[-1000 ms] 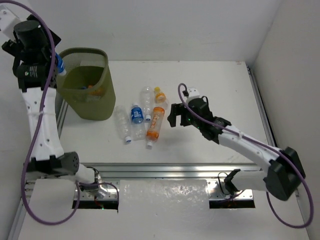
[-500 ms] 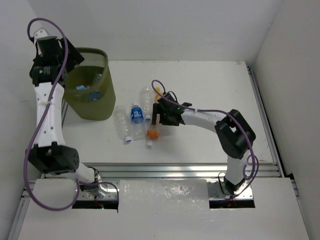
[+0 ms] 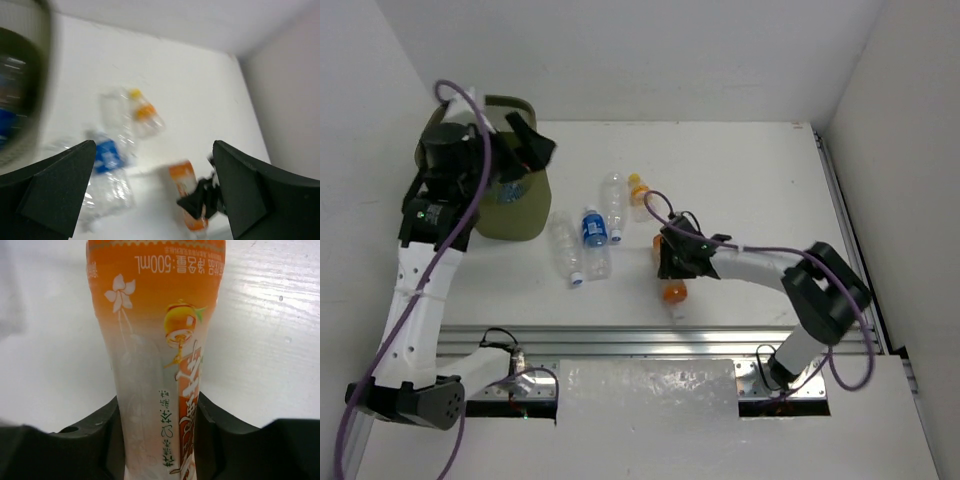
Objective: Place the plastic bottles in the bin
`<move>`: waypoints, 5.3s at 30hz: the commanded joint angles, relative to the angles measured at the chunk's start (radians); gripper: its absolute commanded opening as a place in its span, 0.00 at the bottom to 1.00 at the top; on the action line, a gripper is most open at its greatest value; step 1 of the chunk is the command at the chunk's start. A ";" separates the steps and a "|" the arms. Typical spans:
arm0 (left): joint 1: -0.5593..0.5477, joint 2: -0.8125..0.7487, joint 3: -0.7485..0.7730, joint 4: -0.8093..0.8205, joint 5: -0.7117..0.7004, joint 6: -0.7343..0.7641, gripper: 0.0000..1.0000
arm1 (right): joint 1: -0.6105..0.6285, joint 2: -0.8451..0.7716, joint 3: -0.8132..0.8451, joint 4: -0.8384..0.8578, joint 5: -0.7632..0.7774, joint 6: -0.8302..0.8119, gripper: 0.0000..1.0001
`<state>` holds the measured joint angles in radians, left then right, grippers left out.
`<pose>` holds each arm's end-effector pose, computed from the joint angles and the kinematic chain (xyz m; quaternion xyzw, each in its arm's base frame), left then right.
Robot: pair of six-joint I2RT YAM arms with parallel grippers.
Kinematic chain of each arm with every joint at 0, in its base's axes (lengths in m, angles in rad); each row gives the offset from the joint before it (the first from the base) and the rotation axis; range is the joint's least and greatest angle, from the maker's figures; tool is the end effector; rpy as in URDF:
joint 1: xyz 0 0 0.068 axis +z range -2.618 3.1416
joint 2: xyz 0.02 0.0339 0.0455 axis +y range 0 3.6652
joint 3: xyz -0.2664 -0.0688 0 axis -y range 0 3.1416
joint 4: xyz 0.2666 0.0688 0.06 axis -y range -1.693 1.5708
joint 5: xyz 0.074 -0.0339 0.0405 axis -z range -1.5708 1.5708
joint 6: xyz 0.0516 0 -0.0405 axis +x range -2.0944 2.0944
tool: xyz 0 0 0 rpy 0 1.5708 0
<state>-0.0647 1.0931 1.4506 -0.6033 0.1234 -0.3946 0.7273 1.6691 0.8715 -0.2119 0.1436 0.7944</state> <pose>0.2468 -0.0224 0.4691 -0.0918 0.7825 -0.1871 0.5867 0.2603 0.2218 0.1238 0.0520 0.9572 0.1406 0.2476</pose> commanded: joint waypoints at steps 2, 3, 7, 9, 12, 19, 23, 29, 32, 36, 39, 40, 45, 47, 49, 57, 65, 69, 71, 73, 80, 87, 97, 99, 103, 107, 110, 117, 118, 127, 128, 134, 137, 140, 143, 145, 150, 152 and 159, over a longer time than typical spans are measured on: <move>-0.177 0.004 -0.122 0.163 0.241 -0.075 1.00 | 0.024 -0.296 -0.139 0.173 -0.024 -0.207 0.19; -0.214 0.008 -0.169 0.224 0.284 -0.101 1.00 | 0.023 -0.352 -0.211 0.269 -0.077 -0.254 0.17; -0.409 0.051 -0.263 0.386 0.355 -0.167 1.00 | 0.018 -0.609 -0.313 0.416 -0.139 -0.429 0.17; -0.452 0.062 -0.289 0.434 0.367 -0.185 1.00 | 0.018 -0.707 -0.313 0.424 -0.182 -0.445 0.17; -0.503 0.083 -0.315 0.516 0.395 -0.214 1.00 | 0.018 -0.785 -0.299 0.434 -0.252 -0.458 0.18; -0.603 0.152 -0.335 0.674 0.458 -0.268 0.92 | 0.020 -0.812 -0.200 0.462 -0.436 -0.445 0.20; -0.613 0.189 -0.296 0.642 0.423 -0.259 0.13 | 0.020 -0.856 -0.219 0.543 -0.512 -0.428 0.26; -0.606 0.159 -0.169 0.412 0.238 -0.165 0.00 | 0.018 -0.937 -0.229 0.453 -0.286 -0.460 0.99; -0.564 0.134 0.044 0.156 -0.194 -0.112 0.00 | 0.018 -0.948 -0.180 0.271 0.027 -0.471 0.99; -0.372 0.133 0.308 -0.048 -0.669 -0.090 0.00 | 0.008 -0.864 -0.076 0.006 0.319 -0.457 0.99; -0.177 0.145 0.367 -0.062 -0.723 -0.063 0.00 | -0.041 -0.760 -0.010 -0.093 0.266 -0.428 0.99; -0.099 0.149 0.375 -0.061 -0.720 -0.055 0.00 | -0.061 -0.729 0.009 -0.116 0.233 -0.408 0.99; 0.063 0.229 0.389 -0.040 -0.826 -0.029 0.20 | -0.163 -0.510 0.053 -0.062 0.013 -0.320 0.99; 0.118 0.267 0.375 -0.023 -0.794 -0.020 0.43 | -0.173 -0.441 0.058 0.004 -0.036 -0.330 0.99; 0.166 0.316 0.361 0.000 -0.711 -0.016 0.79 | -0.184 -0.319 0.093 0.095 -0.097 -0.348 0.99; 0.213 0.323 0.338 -0.033 -0.547 0.003 1.00 | -0.229 0.265 0.635 0.039 -0.200 -0.465 0.99; 0.206 0.223 0.343 -0.041 -0.369 0.011 1.00 | -0.246 0.667 1.075 -0.181 -0.242 -0.529 0.94; 0.198 0.180 0.315 -0.017 -0.175 0.004 1.00 | -0.246 0.647 0.968 -0.135 -0.237 -0.534 0.81; 0.171 0.180 0.314 -0.007 -0.073 -0.006 1.00 | -0.246 0.627 0.936 -0.126 -0.231 -0.538 0.54; 0.102 0.182 0.297 0.028 0.069 -0.026 1.00 | -0.244 0.562 0.841 -0.081 -0.234 -0.543 0.35; -0.176 0.133 0.128 0.180 0.260 -0.108 1.00 | -0.243 -0.142 0.073 0.409 -0.283 -0.460 0.20; -0.498 0.143 -0.234 0.534 0.323 -0.190 1.00 | -0.221 -0.658 -0.293 0.649 -0.608 -0.380 0.21; -0.624 0.226 -0.211 0.636 0.286 -0.222 0.69 | -0.213 -0.776 -0.278 0.692 -0.682 -0.313 0.23; -0.626 0.249 -0.208 0.631 0.320 -0.227 0.26 | -0.213 -0.781 -0.275 0.706 -0.671 -0.305 0.25; -0.626 0.266 -0.165 0.558 0.314 -0.208 0.00 | -0.213 -0.787 -0.284 0.726 -0.612 -0.287 0.46; -0.621 0.254 -0.014 0.296 -0.019 -0.133 0.00 | -0.215 -0.805 -0.287 0.611 -0.504 -0.307 0.99; -0.527 0.245 0.186 0.070 -0.393 -0.121 0.00 | -0.213 -0.810 -0.278 0.432 -0.304 -0.320 0.99; -0.037 0.296 0.532 -0.127 -0.545 -0.098 0.00 | -0.216 -0.724 -0.327 0.321 -0.050 -0.252 0.99; 0.039 0.313 0.556 -0.156 -0.583 -0.095 0.00 | -0.215 -0.706 -0.327 0.341 -0.070 -0.245 0.99; 0.221 0.455 0.518 -0.136 -0.459 -0.096 1.00 | -0.195 -0.175 0.059 0.266 -0.214 -0.167 0.99; 0.221 0.446 0.499 -0.135 -0.456 -0.098 1.00 | -0.187 -0.116 0.116 0.235 -0.196 -0.179 0.99; 0.221 0.291 0.291 -0.079 -0.441 -0.058 1.00 | -0.147 0.282 0.544 0.056 -0.105 -0.187 0.99; 0.223 0.171 0.127 -0.009 -0.403 -0.038 1.00 | -0.144 0.453 0.762 -0.069 -0.114 -0.176 0.98; 0.223 0.097 0.047 0.019 -0.374 -0.030 1.00 | -0.125 0.581 0.908 -0.118 -0.139 -0.198 0.96; 0.221 0.060 0.011 0.045 -0.315 -0.024 1.00 | -0.123 0.661 1.027 -0.173 -0.173 -0.210 0.95; 0.221 0.050 -0.005 0.057 -0.265 -0.024 1.00 | -0.126 0.710 1.067 -0.202 -0.150 -0.215 0.90; 0.188 0.036 -0.065 0.114 -0.021 -0.026 1.00 | -0.167 0.634 0.849 -0.114 -0.081 -0.187 0.54; 0.069 0.068 -0.055 0.115 0.033 -0.041 1.00 | -0.167 0.492 0.725 -0.053 -0.027 -0.251 0.22; -0.207 0.105 -0.134 0.290 0.258 -0.136 1.00 | -0.146 -0.188 -0.041 0.660 -0.306 -0.449 0.17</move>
<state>-0.2314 1.2194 1.3476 -0.4728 0.2386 -0.4763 0.5606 1.7096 0.9691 0.0174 0.0105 0.4610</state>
